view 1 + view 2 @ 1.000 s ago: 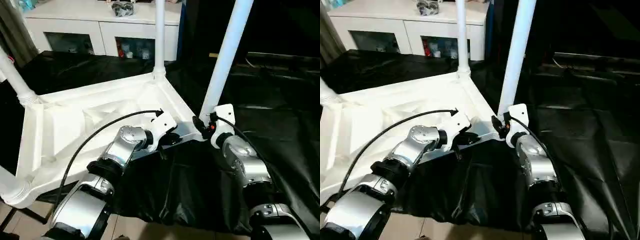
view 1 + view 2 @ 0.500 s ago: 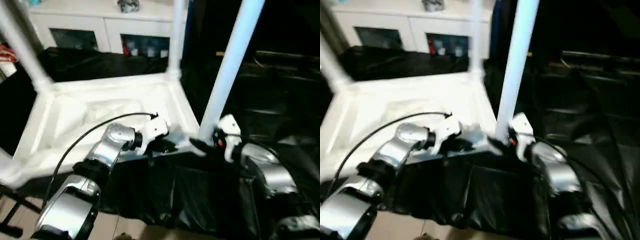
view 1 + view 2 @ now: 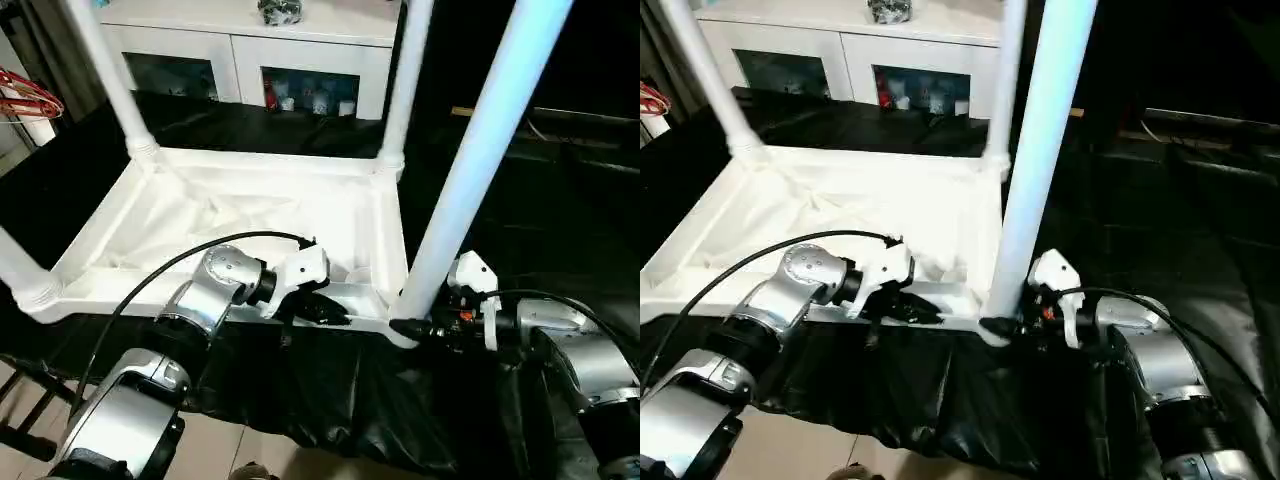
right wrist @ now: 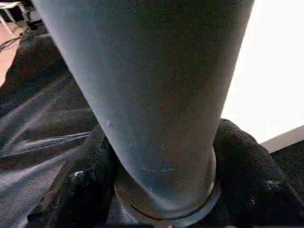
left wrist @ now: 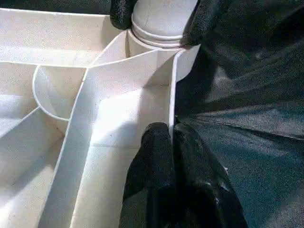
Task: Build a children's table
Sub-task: Rotate leg to tighten
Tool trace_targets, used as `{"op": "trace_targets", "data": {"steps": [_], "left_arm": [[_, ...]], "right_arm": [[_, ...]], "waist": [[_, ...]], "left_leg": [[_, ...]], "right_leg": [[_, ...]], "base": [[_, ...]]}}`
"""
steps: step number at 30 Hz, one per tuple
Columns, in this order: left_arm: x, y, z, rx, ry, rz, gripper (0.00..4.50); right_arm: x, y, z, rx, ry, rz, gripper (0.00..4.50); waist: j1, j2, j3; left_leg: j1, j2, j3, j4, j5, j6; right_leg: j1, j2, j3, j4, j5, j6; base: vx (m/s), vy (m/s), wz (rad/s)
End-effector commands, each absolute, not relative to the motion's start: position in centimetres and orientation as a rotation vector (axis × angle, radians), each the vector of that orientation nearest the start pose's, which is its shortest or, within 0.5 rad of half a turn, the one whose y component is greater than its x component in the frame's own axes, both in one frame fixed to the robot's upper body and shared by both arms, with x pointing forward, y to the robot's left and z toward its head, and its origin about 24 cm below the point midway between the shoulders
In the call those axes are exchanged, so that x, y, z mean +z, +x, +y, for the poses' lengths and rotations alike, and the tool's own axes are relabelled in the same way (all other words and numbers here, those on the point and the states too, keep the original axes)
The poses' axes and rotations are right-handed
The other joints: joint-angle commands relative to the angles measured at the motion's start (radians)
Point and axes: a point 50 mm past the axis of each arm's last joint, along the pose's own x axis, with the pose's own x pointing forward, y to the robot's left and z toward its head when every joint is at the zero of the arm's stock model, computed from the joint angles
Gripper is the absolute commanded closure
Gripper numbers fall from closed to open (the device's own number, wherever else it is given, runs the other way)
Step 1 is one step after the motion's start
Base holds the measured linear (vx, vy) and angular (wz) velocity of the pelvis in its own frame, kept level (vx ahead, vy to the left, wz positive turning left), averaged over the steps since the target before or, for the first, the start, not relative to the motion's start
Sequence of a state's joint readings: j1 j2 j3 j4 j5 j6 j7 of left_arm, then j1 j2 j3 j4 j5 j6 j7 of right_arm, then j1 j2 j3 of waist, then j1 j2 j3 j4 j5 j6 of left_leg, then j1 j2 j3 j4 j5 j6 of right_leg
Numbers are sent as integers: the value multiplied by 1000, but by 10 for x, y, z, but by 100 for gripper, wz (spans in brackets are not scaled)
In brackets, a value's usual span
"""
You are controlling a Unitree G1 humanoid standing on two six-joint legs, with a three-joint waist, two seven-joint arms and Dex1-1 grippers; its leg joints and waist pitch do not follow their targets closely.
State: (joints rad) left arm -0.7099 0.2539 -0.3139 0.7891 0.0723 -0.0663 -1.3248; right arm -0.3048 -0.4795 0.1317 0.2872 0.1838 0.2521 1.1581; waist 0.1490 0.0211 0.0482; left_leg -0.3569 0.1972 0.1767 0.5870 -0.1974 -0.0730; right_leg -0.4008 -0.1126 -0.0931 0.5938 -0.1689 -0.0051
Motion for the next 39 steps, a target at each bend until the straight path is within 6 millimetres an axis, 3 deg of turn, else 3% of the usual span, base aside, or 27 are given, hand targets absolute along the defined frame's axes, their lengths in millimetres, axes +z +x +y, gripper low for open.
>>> {"op": "trace_targets", "data": {"steps": [1, 8, 14, 15, 18, 20, 24, 29, 31, 35, 39], "left_arm": [[75, 332, 90, -1488, 458, 271, 450], [74, 332, 90, -1492, 451, 274, 450], [75, 337, 84, -1407, 420, 252, 450], [76, 340, 78, -1371, 414, 242, 450], [77, 343, 68, -1321, 410, 230, 450], [77, 344, 64, -1305, 405, 226, 450], [78, 345, 42, -1232, 373, 212, 450], [73, 342, 30, -1207, 411, 208, 450], [71, 339, 28, -1223, 417, 205, 450], [69, 336, 29, -1242, 419, 203, 450], [67, 335, 34, -1247, 435, 203, 450]], "right_arm": [[27, 251, -147, 1426, -66, 497, 191], [28, 248, -145, 1439, -41, 500, 192], [23, 260, -142, 1268, -35, 446, 192], [18, 272, -140, 1112, -21, 439, 193], [13, 283, -136, 974, 2, 426, 193], [11, 286, -134, 927, 20, 425, 194], [3, 299, -115, 732, 100, 427, 194], [1, 306, -97, 640, 92, 413, 194], [1, 307, -95, 632, 94, 394, 138], [3, 306, -97, 644, 103, 382, 116], [8, 303, -118, 661, 0, 347, 77]], "waist": [[0, -6, -61], [1, -3, -61], [-1, -6, -60], [-7, -5, -56], [-19, -7, -53], [-23, -8, -53], [-42, -4, -54], [-50, -1, -56], [-49, 0, -57], [-52, 2, -57], [-50, -2, -59]], "left_leg": [[2, 38, -5, -77, -210, 50], [1, 38, -7, -78, -210, 45], [1, 37, -7, -80, -225, 35], [2, 35, -8, -83, -253, 20], [-2, 33, -16, -90, -284, -6], [8, 30, -15, -89, -301, -8], [3, 29, -15, -90, -288, -11], [2, 27, -14, -90, -282, -3], [2, 27, -13, -89, -277, 3], [1, 28, -12, -90, -276, 14], [0, 29, -11, -88, -250, 22]], "right_leg": [[54, -49, 46, -64, -205, -235], [54, -49, 46, -66, -214, -227], [54, -50, 45, -68, -236, -221], [49, -52, 46, -73, -295, -210], [53, -54, 41, -83, -405, -166], [46, -55, 42, -93, -443, -147], [46, -49, 43, -86, -378, -169], [47, -47, 43, -86, -349, -168], [47, -47, 45, -85, -328, -173], [49, -45, 44, -81, -297, -187], [52, -44, 45, -77, -253, -192]], "base": [[0, 0, 0], [0, 0, 0], [0, 0, 0], [0, 0, 0], [0, 0, 0], [0, 0, 0], [0, 0, 0], [0, 0, 0], [0, 0, 0], [0, 0, 0], [0, 0, 0]]}}
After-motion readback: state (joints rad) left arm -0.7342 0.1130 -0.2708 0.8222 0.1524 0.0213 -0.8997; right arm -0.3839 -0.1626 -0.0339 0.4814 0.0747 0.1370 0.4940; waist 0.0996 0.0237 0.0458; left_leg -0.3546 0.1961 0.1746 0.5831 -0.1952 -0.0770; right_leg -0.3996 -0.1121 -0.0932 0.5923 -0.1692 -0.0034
